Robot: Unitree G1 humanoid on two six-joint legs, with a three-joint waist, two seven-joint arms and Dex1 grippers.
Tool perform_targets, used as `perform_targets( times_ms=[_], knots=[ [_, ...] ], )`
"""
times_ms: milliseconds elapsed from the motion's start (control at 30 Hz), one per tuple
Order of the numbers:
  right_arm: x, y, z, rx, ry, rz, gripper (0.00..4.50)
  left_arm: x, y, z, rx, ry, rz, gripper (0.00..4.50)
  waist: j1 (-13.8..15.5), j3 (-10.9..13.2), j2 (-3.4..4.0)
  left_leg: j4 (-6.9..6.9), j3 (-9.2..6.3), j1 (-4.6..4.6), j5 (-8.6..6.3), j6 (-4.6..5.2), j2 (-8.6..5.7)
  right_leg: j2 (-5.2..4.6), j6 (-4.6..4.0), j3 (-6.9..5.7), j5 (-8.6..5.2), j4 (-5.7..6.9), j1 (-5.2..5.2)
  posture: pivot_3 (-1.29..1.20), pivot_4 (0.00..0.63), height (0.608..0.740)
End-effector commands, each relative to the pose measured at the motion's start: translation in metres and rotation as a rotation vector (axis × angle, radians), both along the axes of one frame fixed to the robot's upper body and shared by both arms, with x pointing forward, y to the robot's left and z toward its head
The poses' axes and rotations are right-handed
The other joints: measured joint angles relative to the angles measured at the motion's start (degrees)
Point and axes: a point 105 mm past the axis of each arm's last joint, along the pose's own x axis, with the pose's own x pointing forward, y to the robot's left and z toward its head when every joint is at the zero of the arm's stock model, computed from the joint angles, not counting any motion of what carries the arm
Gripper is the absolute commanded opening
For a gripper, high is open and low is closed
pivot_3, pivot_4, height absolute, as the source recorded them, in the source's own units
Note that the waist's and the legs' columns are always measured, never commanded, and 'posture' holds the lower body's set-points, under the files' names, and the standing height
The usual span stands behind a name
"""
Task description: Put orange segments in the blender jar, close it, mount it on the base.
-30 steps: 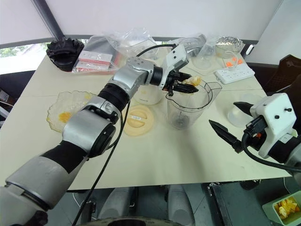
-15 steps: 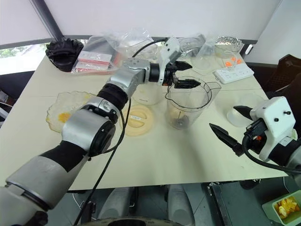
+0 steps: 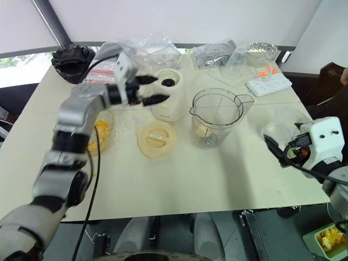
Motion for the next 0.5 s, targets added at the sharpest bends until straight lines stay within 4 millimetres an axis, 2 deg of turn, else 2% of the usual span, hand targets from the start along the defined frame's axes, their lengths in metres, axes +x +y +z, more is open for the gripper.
perform_targets(
  times_ms=[33, 267, 500],
  knots=[
    [0.007, -0.013, -0.002, -0.019, -0.048, -0.04, 4.5, -0.031, 0.0, -0.002, 0.034, -0.035, -0.034, 4.46, 0.2, -0.01, 0.02, 0.0, -0.01, 0.01, 0.0, 0.0, 0.01, 0.01, -0.02, 0.0, 0.0, 0.0, 0.0, 0.0, 0.15, 0.74],
    [0.025, -0.049, -0.007, -0.029, -0.062, -0.153, 4.5, -0.061, 0.002, -0.053, 0.022, 0.089, 0.058, 4.46, 0.19, -0.04, 0.05, 0.18, 0.09, 0.06, 0.04, -0.06, 0.03, -0.03, -0.04, -0.01, -0.01, -0.04, 0.17, 0.0, 0.15, 0.74],
    [0.038, -0.087, -0.012, 0.047, -0.056, -0.294, 4.5, -0.07, -0.002, -0.063, 0.002, 0.119, 0.12, 4.46, 0.19, -0.06, 0.09, 0.16, 0.03, 0.08, 0.04, -0.05, -0.01, 0.11, -0.05, -0.04, 0.0, 0.05, 0.16, 0.0, 0.15, 0.74]
  ],
)
